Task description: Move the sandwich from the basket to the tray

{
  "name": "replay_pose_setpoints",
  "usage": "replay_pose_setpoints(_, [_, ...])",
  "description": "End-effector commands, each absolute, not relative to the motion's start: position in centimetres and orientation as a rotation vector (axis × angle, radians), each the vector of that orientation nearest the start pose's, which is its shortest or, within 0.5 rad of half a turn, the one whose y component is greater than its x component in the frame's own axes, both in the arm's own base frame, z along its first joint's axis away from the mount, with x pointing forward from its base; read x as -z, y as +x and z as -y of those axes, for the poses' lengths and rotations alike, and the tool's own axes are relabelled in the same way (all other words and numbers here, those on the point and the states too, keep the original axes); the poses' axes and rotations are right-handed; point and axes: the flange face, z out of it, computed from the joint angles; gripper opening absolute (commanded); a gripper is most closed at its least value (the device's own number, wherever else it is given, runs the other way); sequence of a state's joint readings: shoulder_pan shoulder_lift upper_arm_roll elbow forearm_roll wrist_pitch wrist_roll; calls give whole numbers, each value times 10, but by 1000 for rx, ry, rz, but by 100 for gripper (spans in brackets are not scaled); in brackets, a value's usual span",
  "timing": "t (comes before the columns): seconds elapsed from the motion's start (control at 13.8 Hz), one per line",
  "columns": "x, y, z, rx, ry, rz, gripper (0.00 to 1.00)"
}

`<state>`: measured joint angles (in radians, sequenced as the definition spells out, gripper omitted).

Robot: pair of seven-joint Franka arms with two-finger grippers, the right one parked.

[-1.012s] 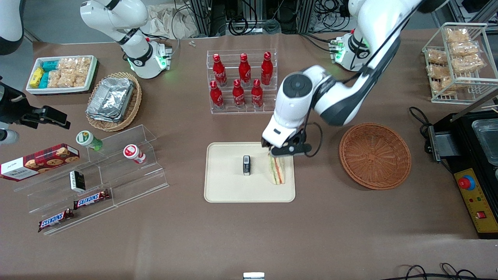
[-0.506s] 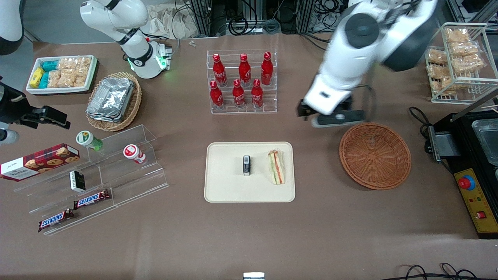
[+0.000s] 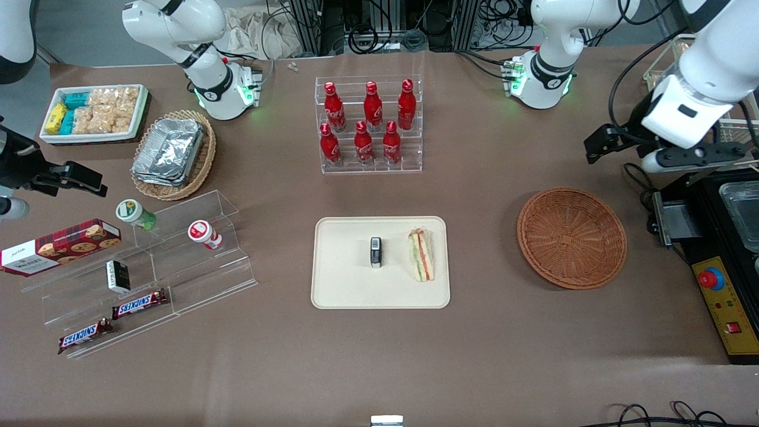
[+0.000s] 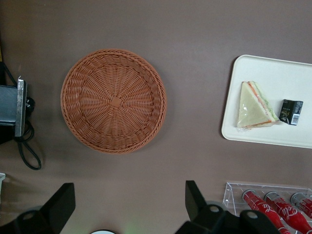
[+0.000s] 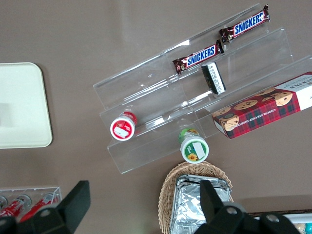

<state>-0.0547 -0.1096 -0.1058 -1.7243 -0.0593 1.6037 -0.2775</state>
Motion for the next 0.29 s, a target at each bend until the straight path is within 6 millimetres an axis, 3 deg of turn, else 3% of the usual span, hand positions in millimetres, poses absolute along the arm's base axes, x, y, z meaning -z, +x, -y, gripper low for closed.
replay_pose_setpoints(0.0, [-615,522,101,-33,-3191,171,100])
replay_pose_setpoints(0.22, [-623,526,105,-7,-3193,162,100])
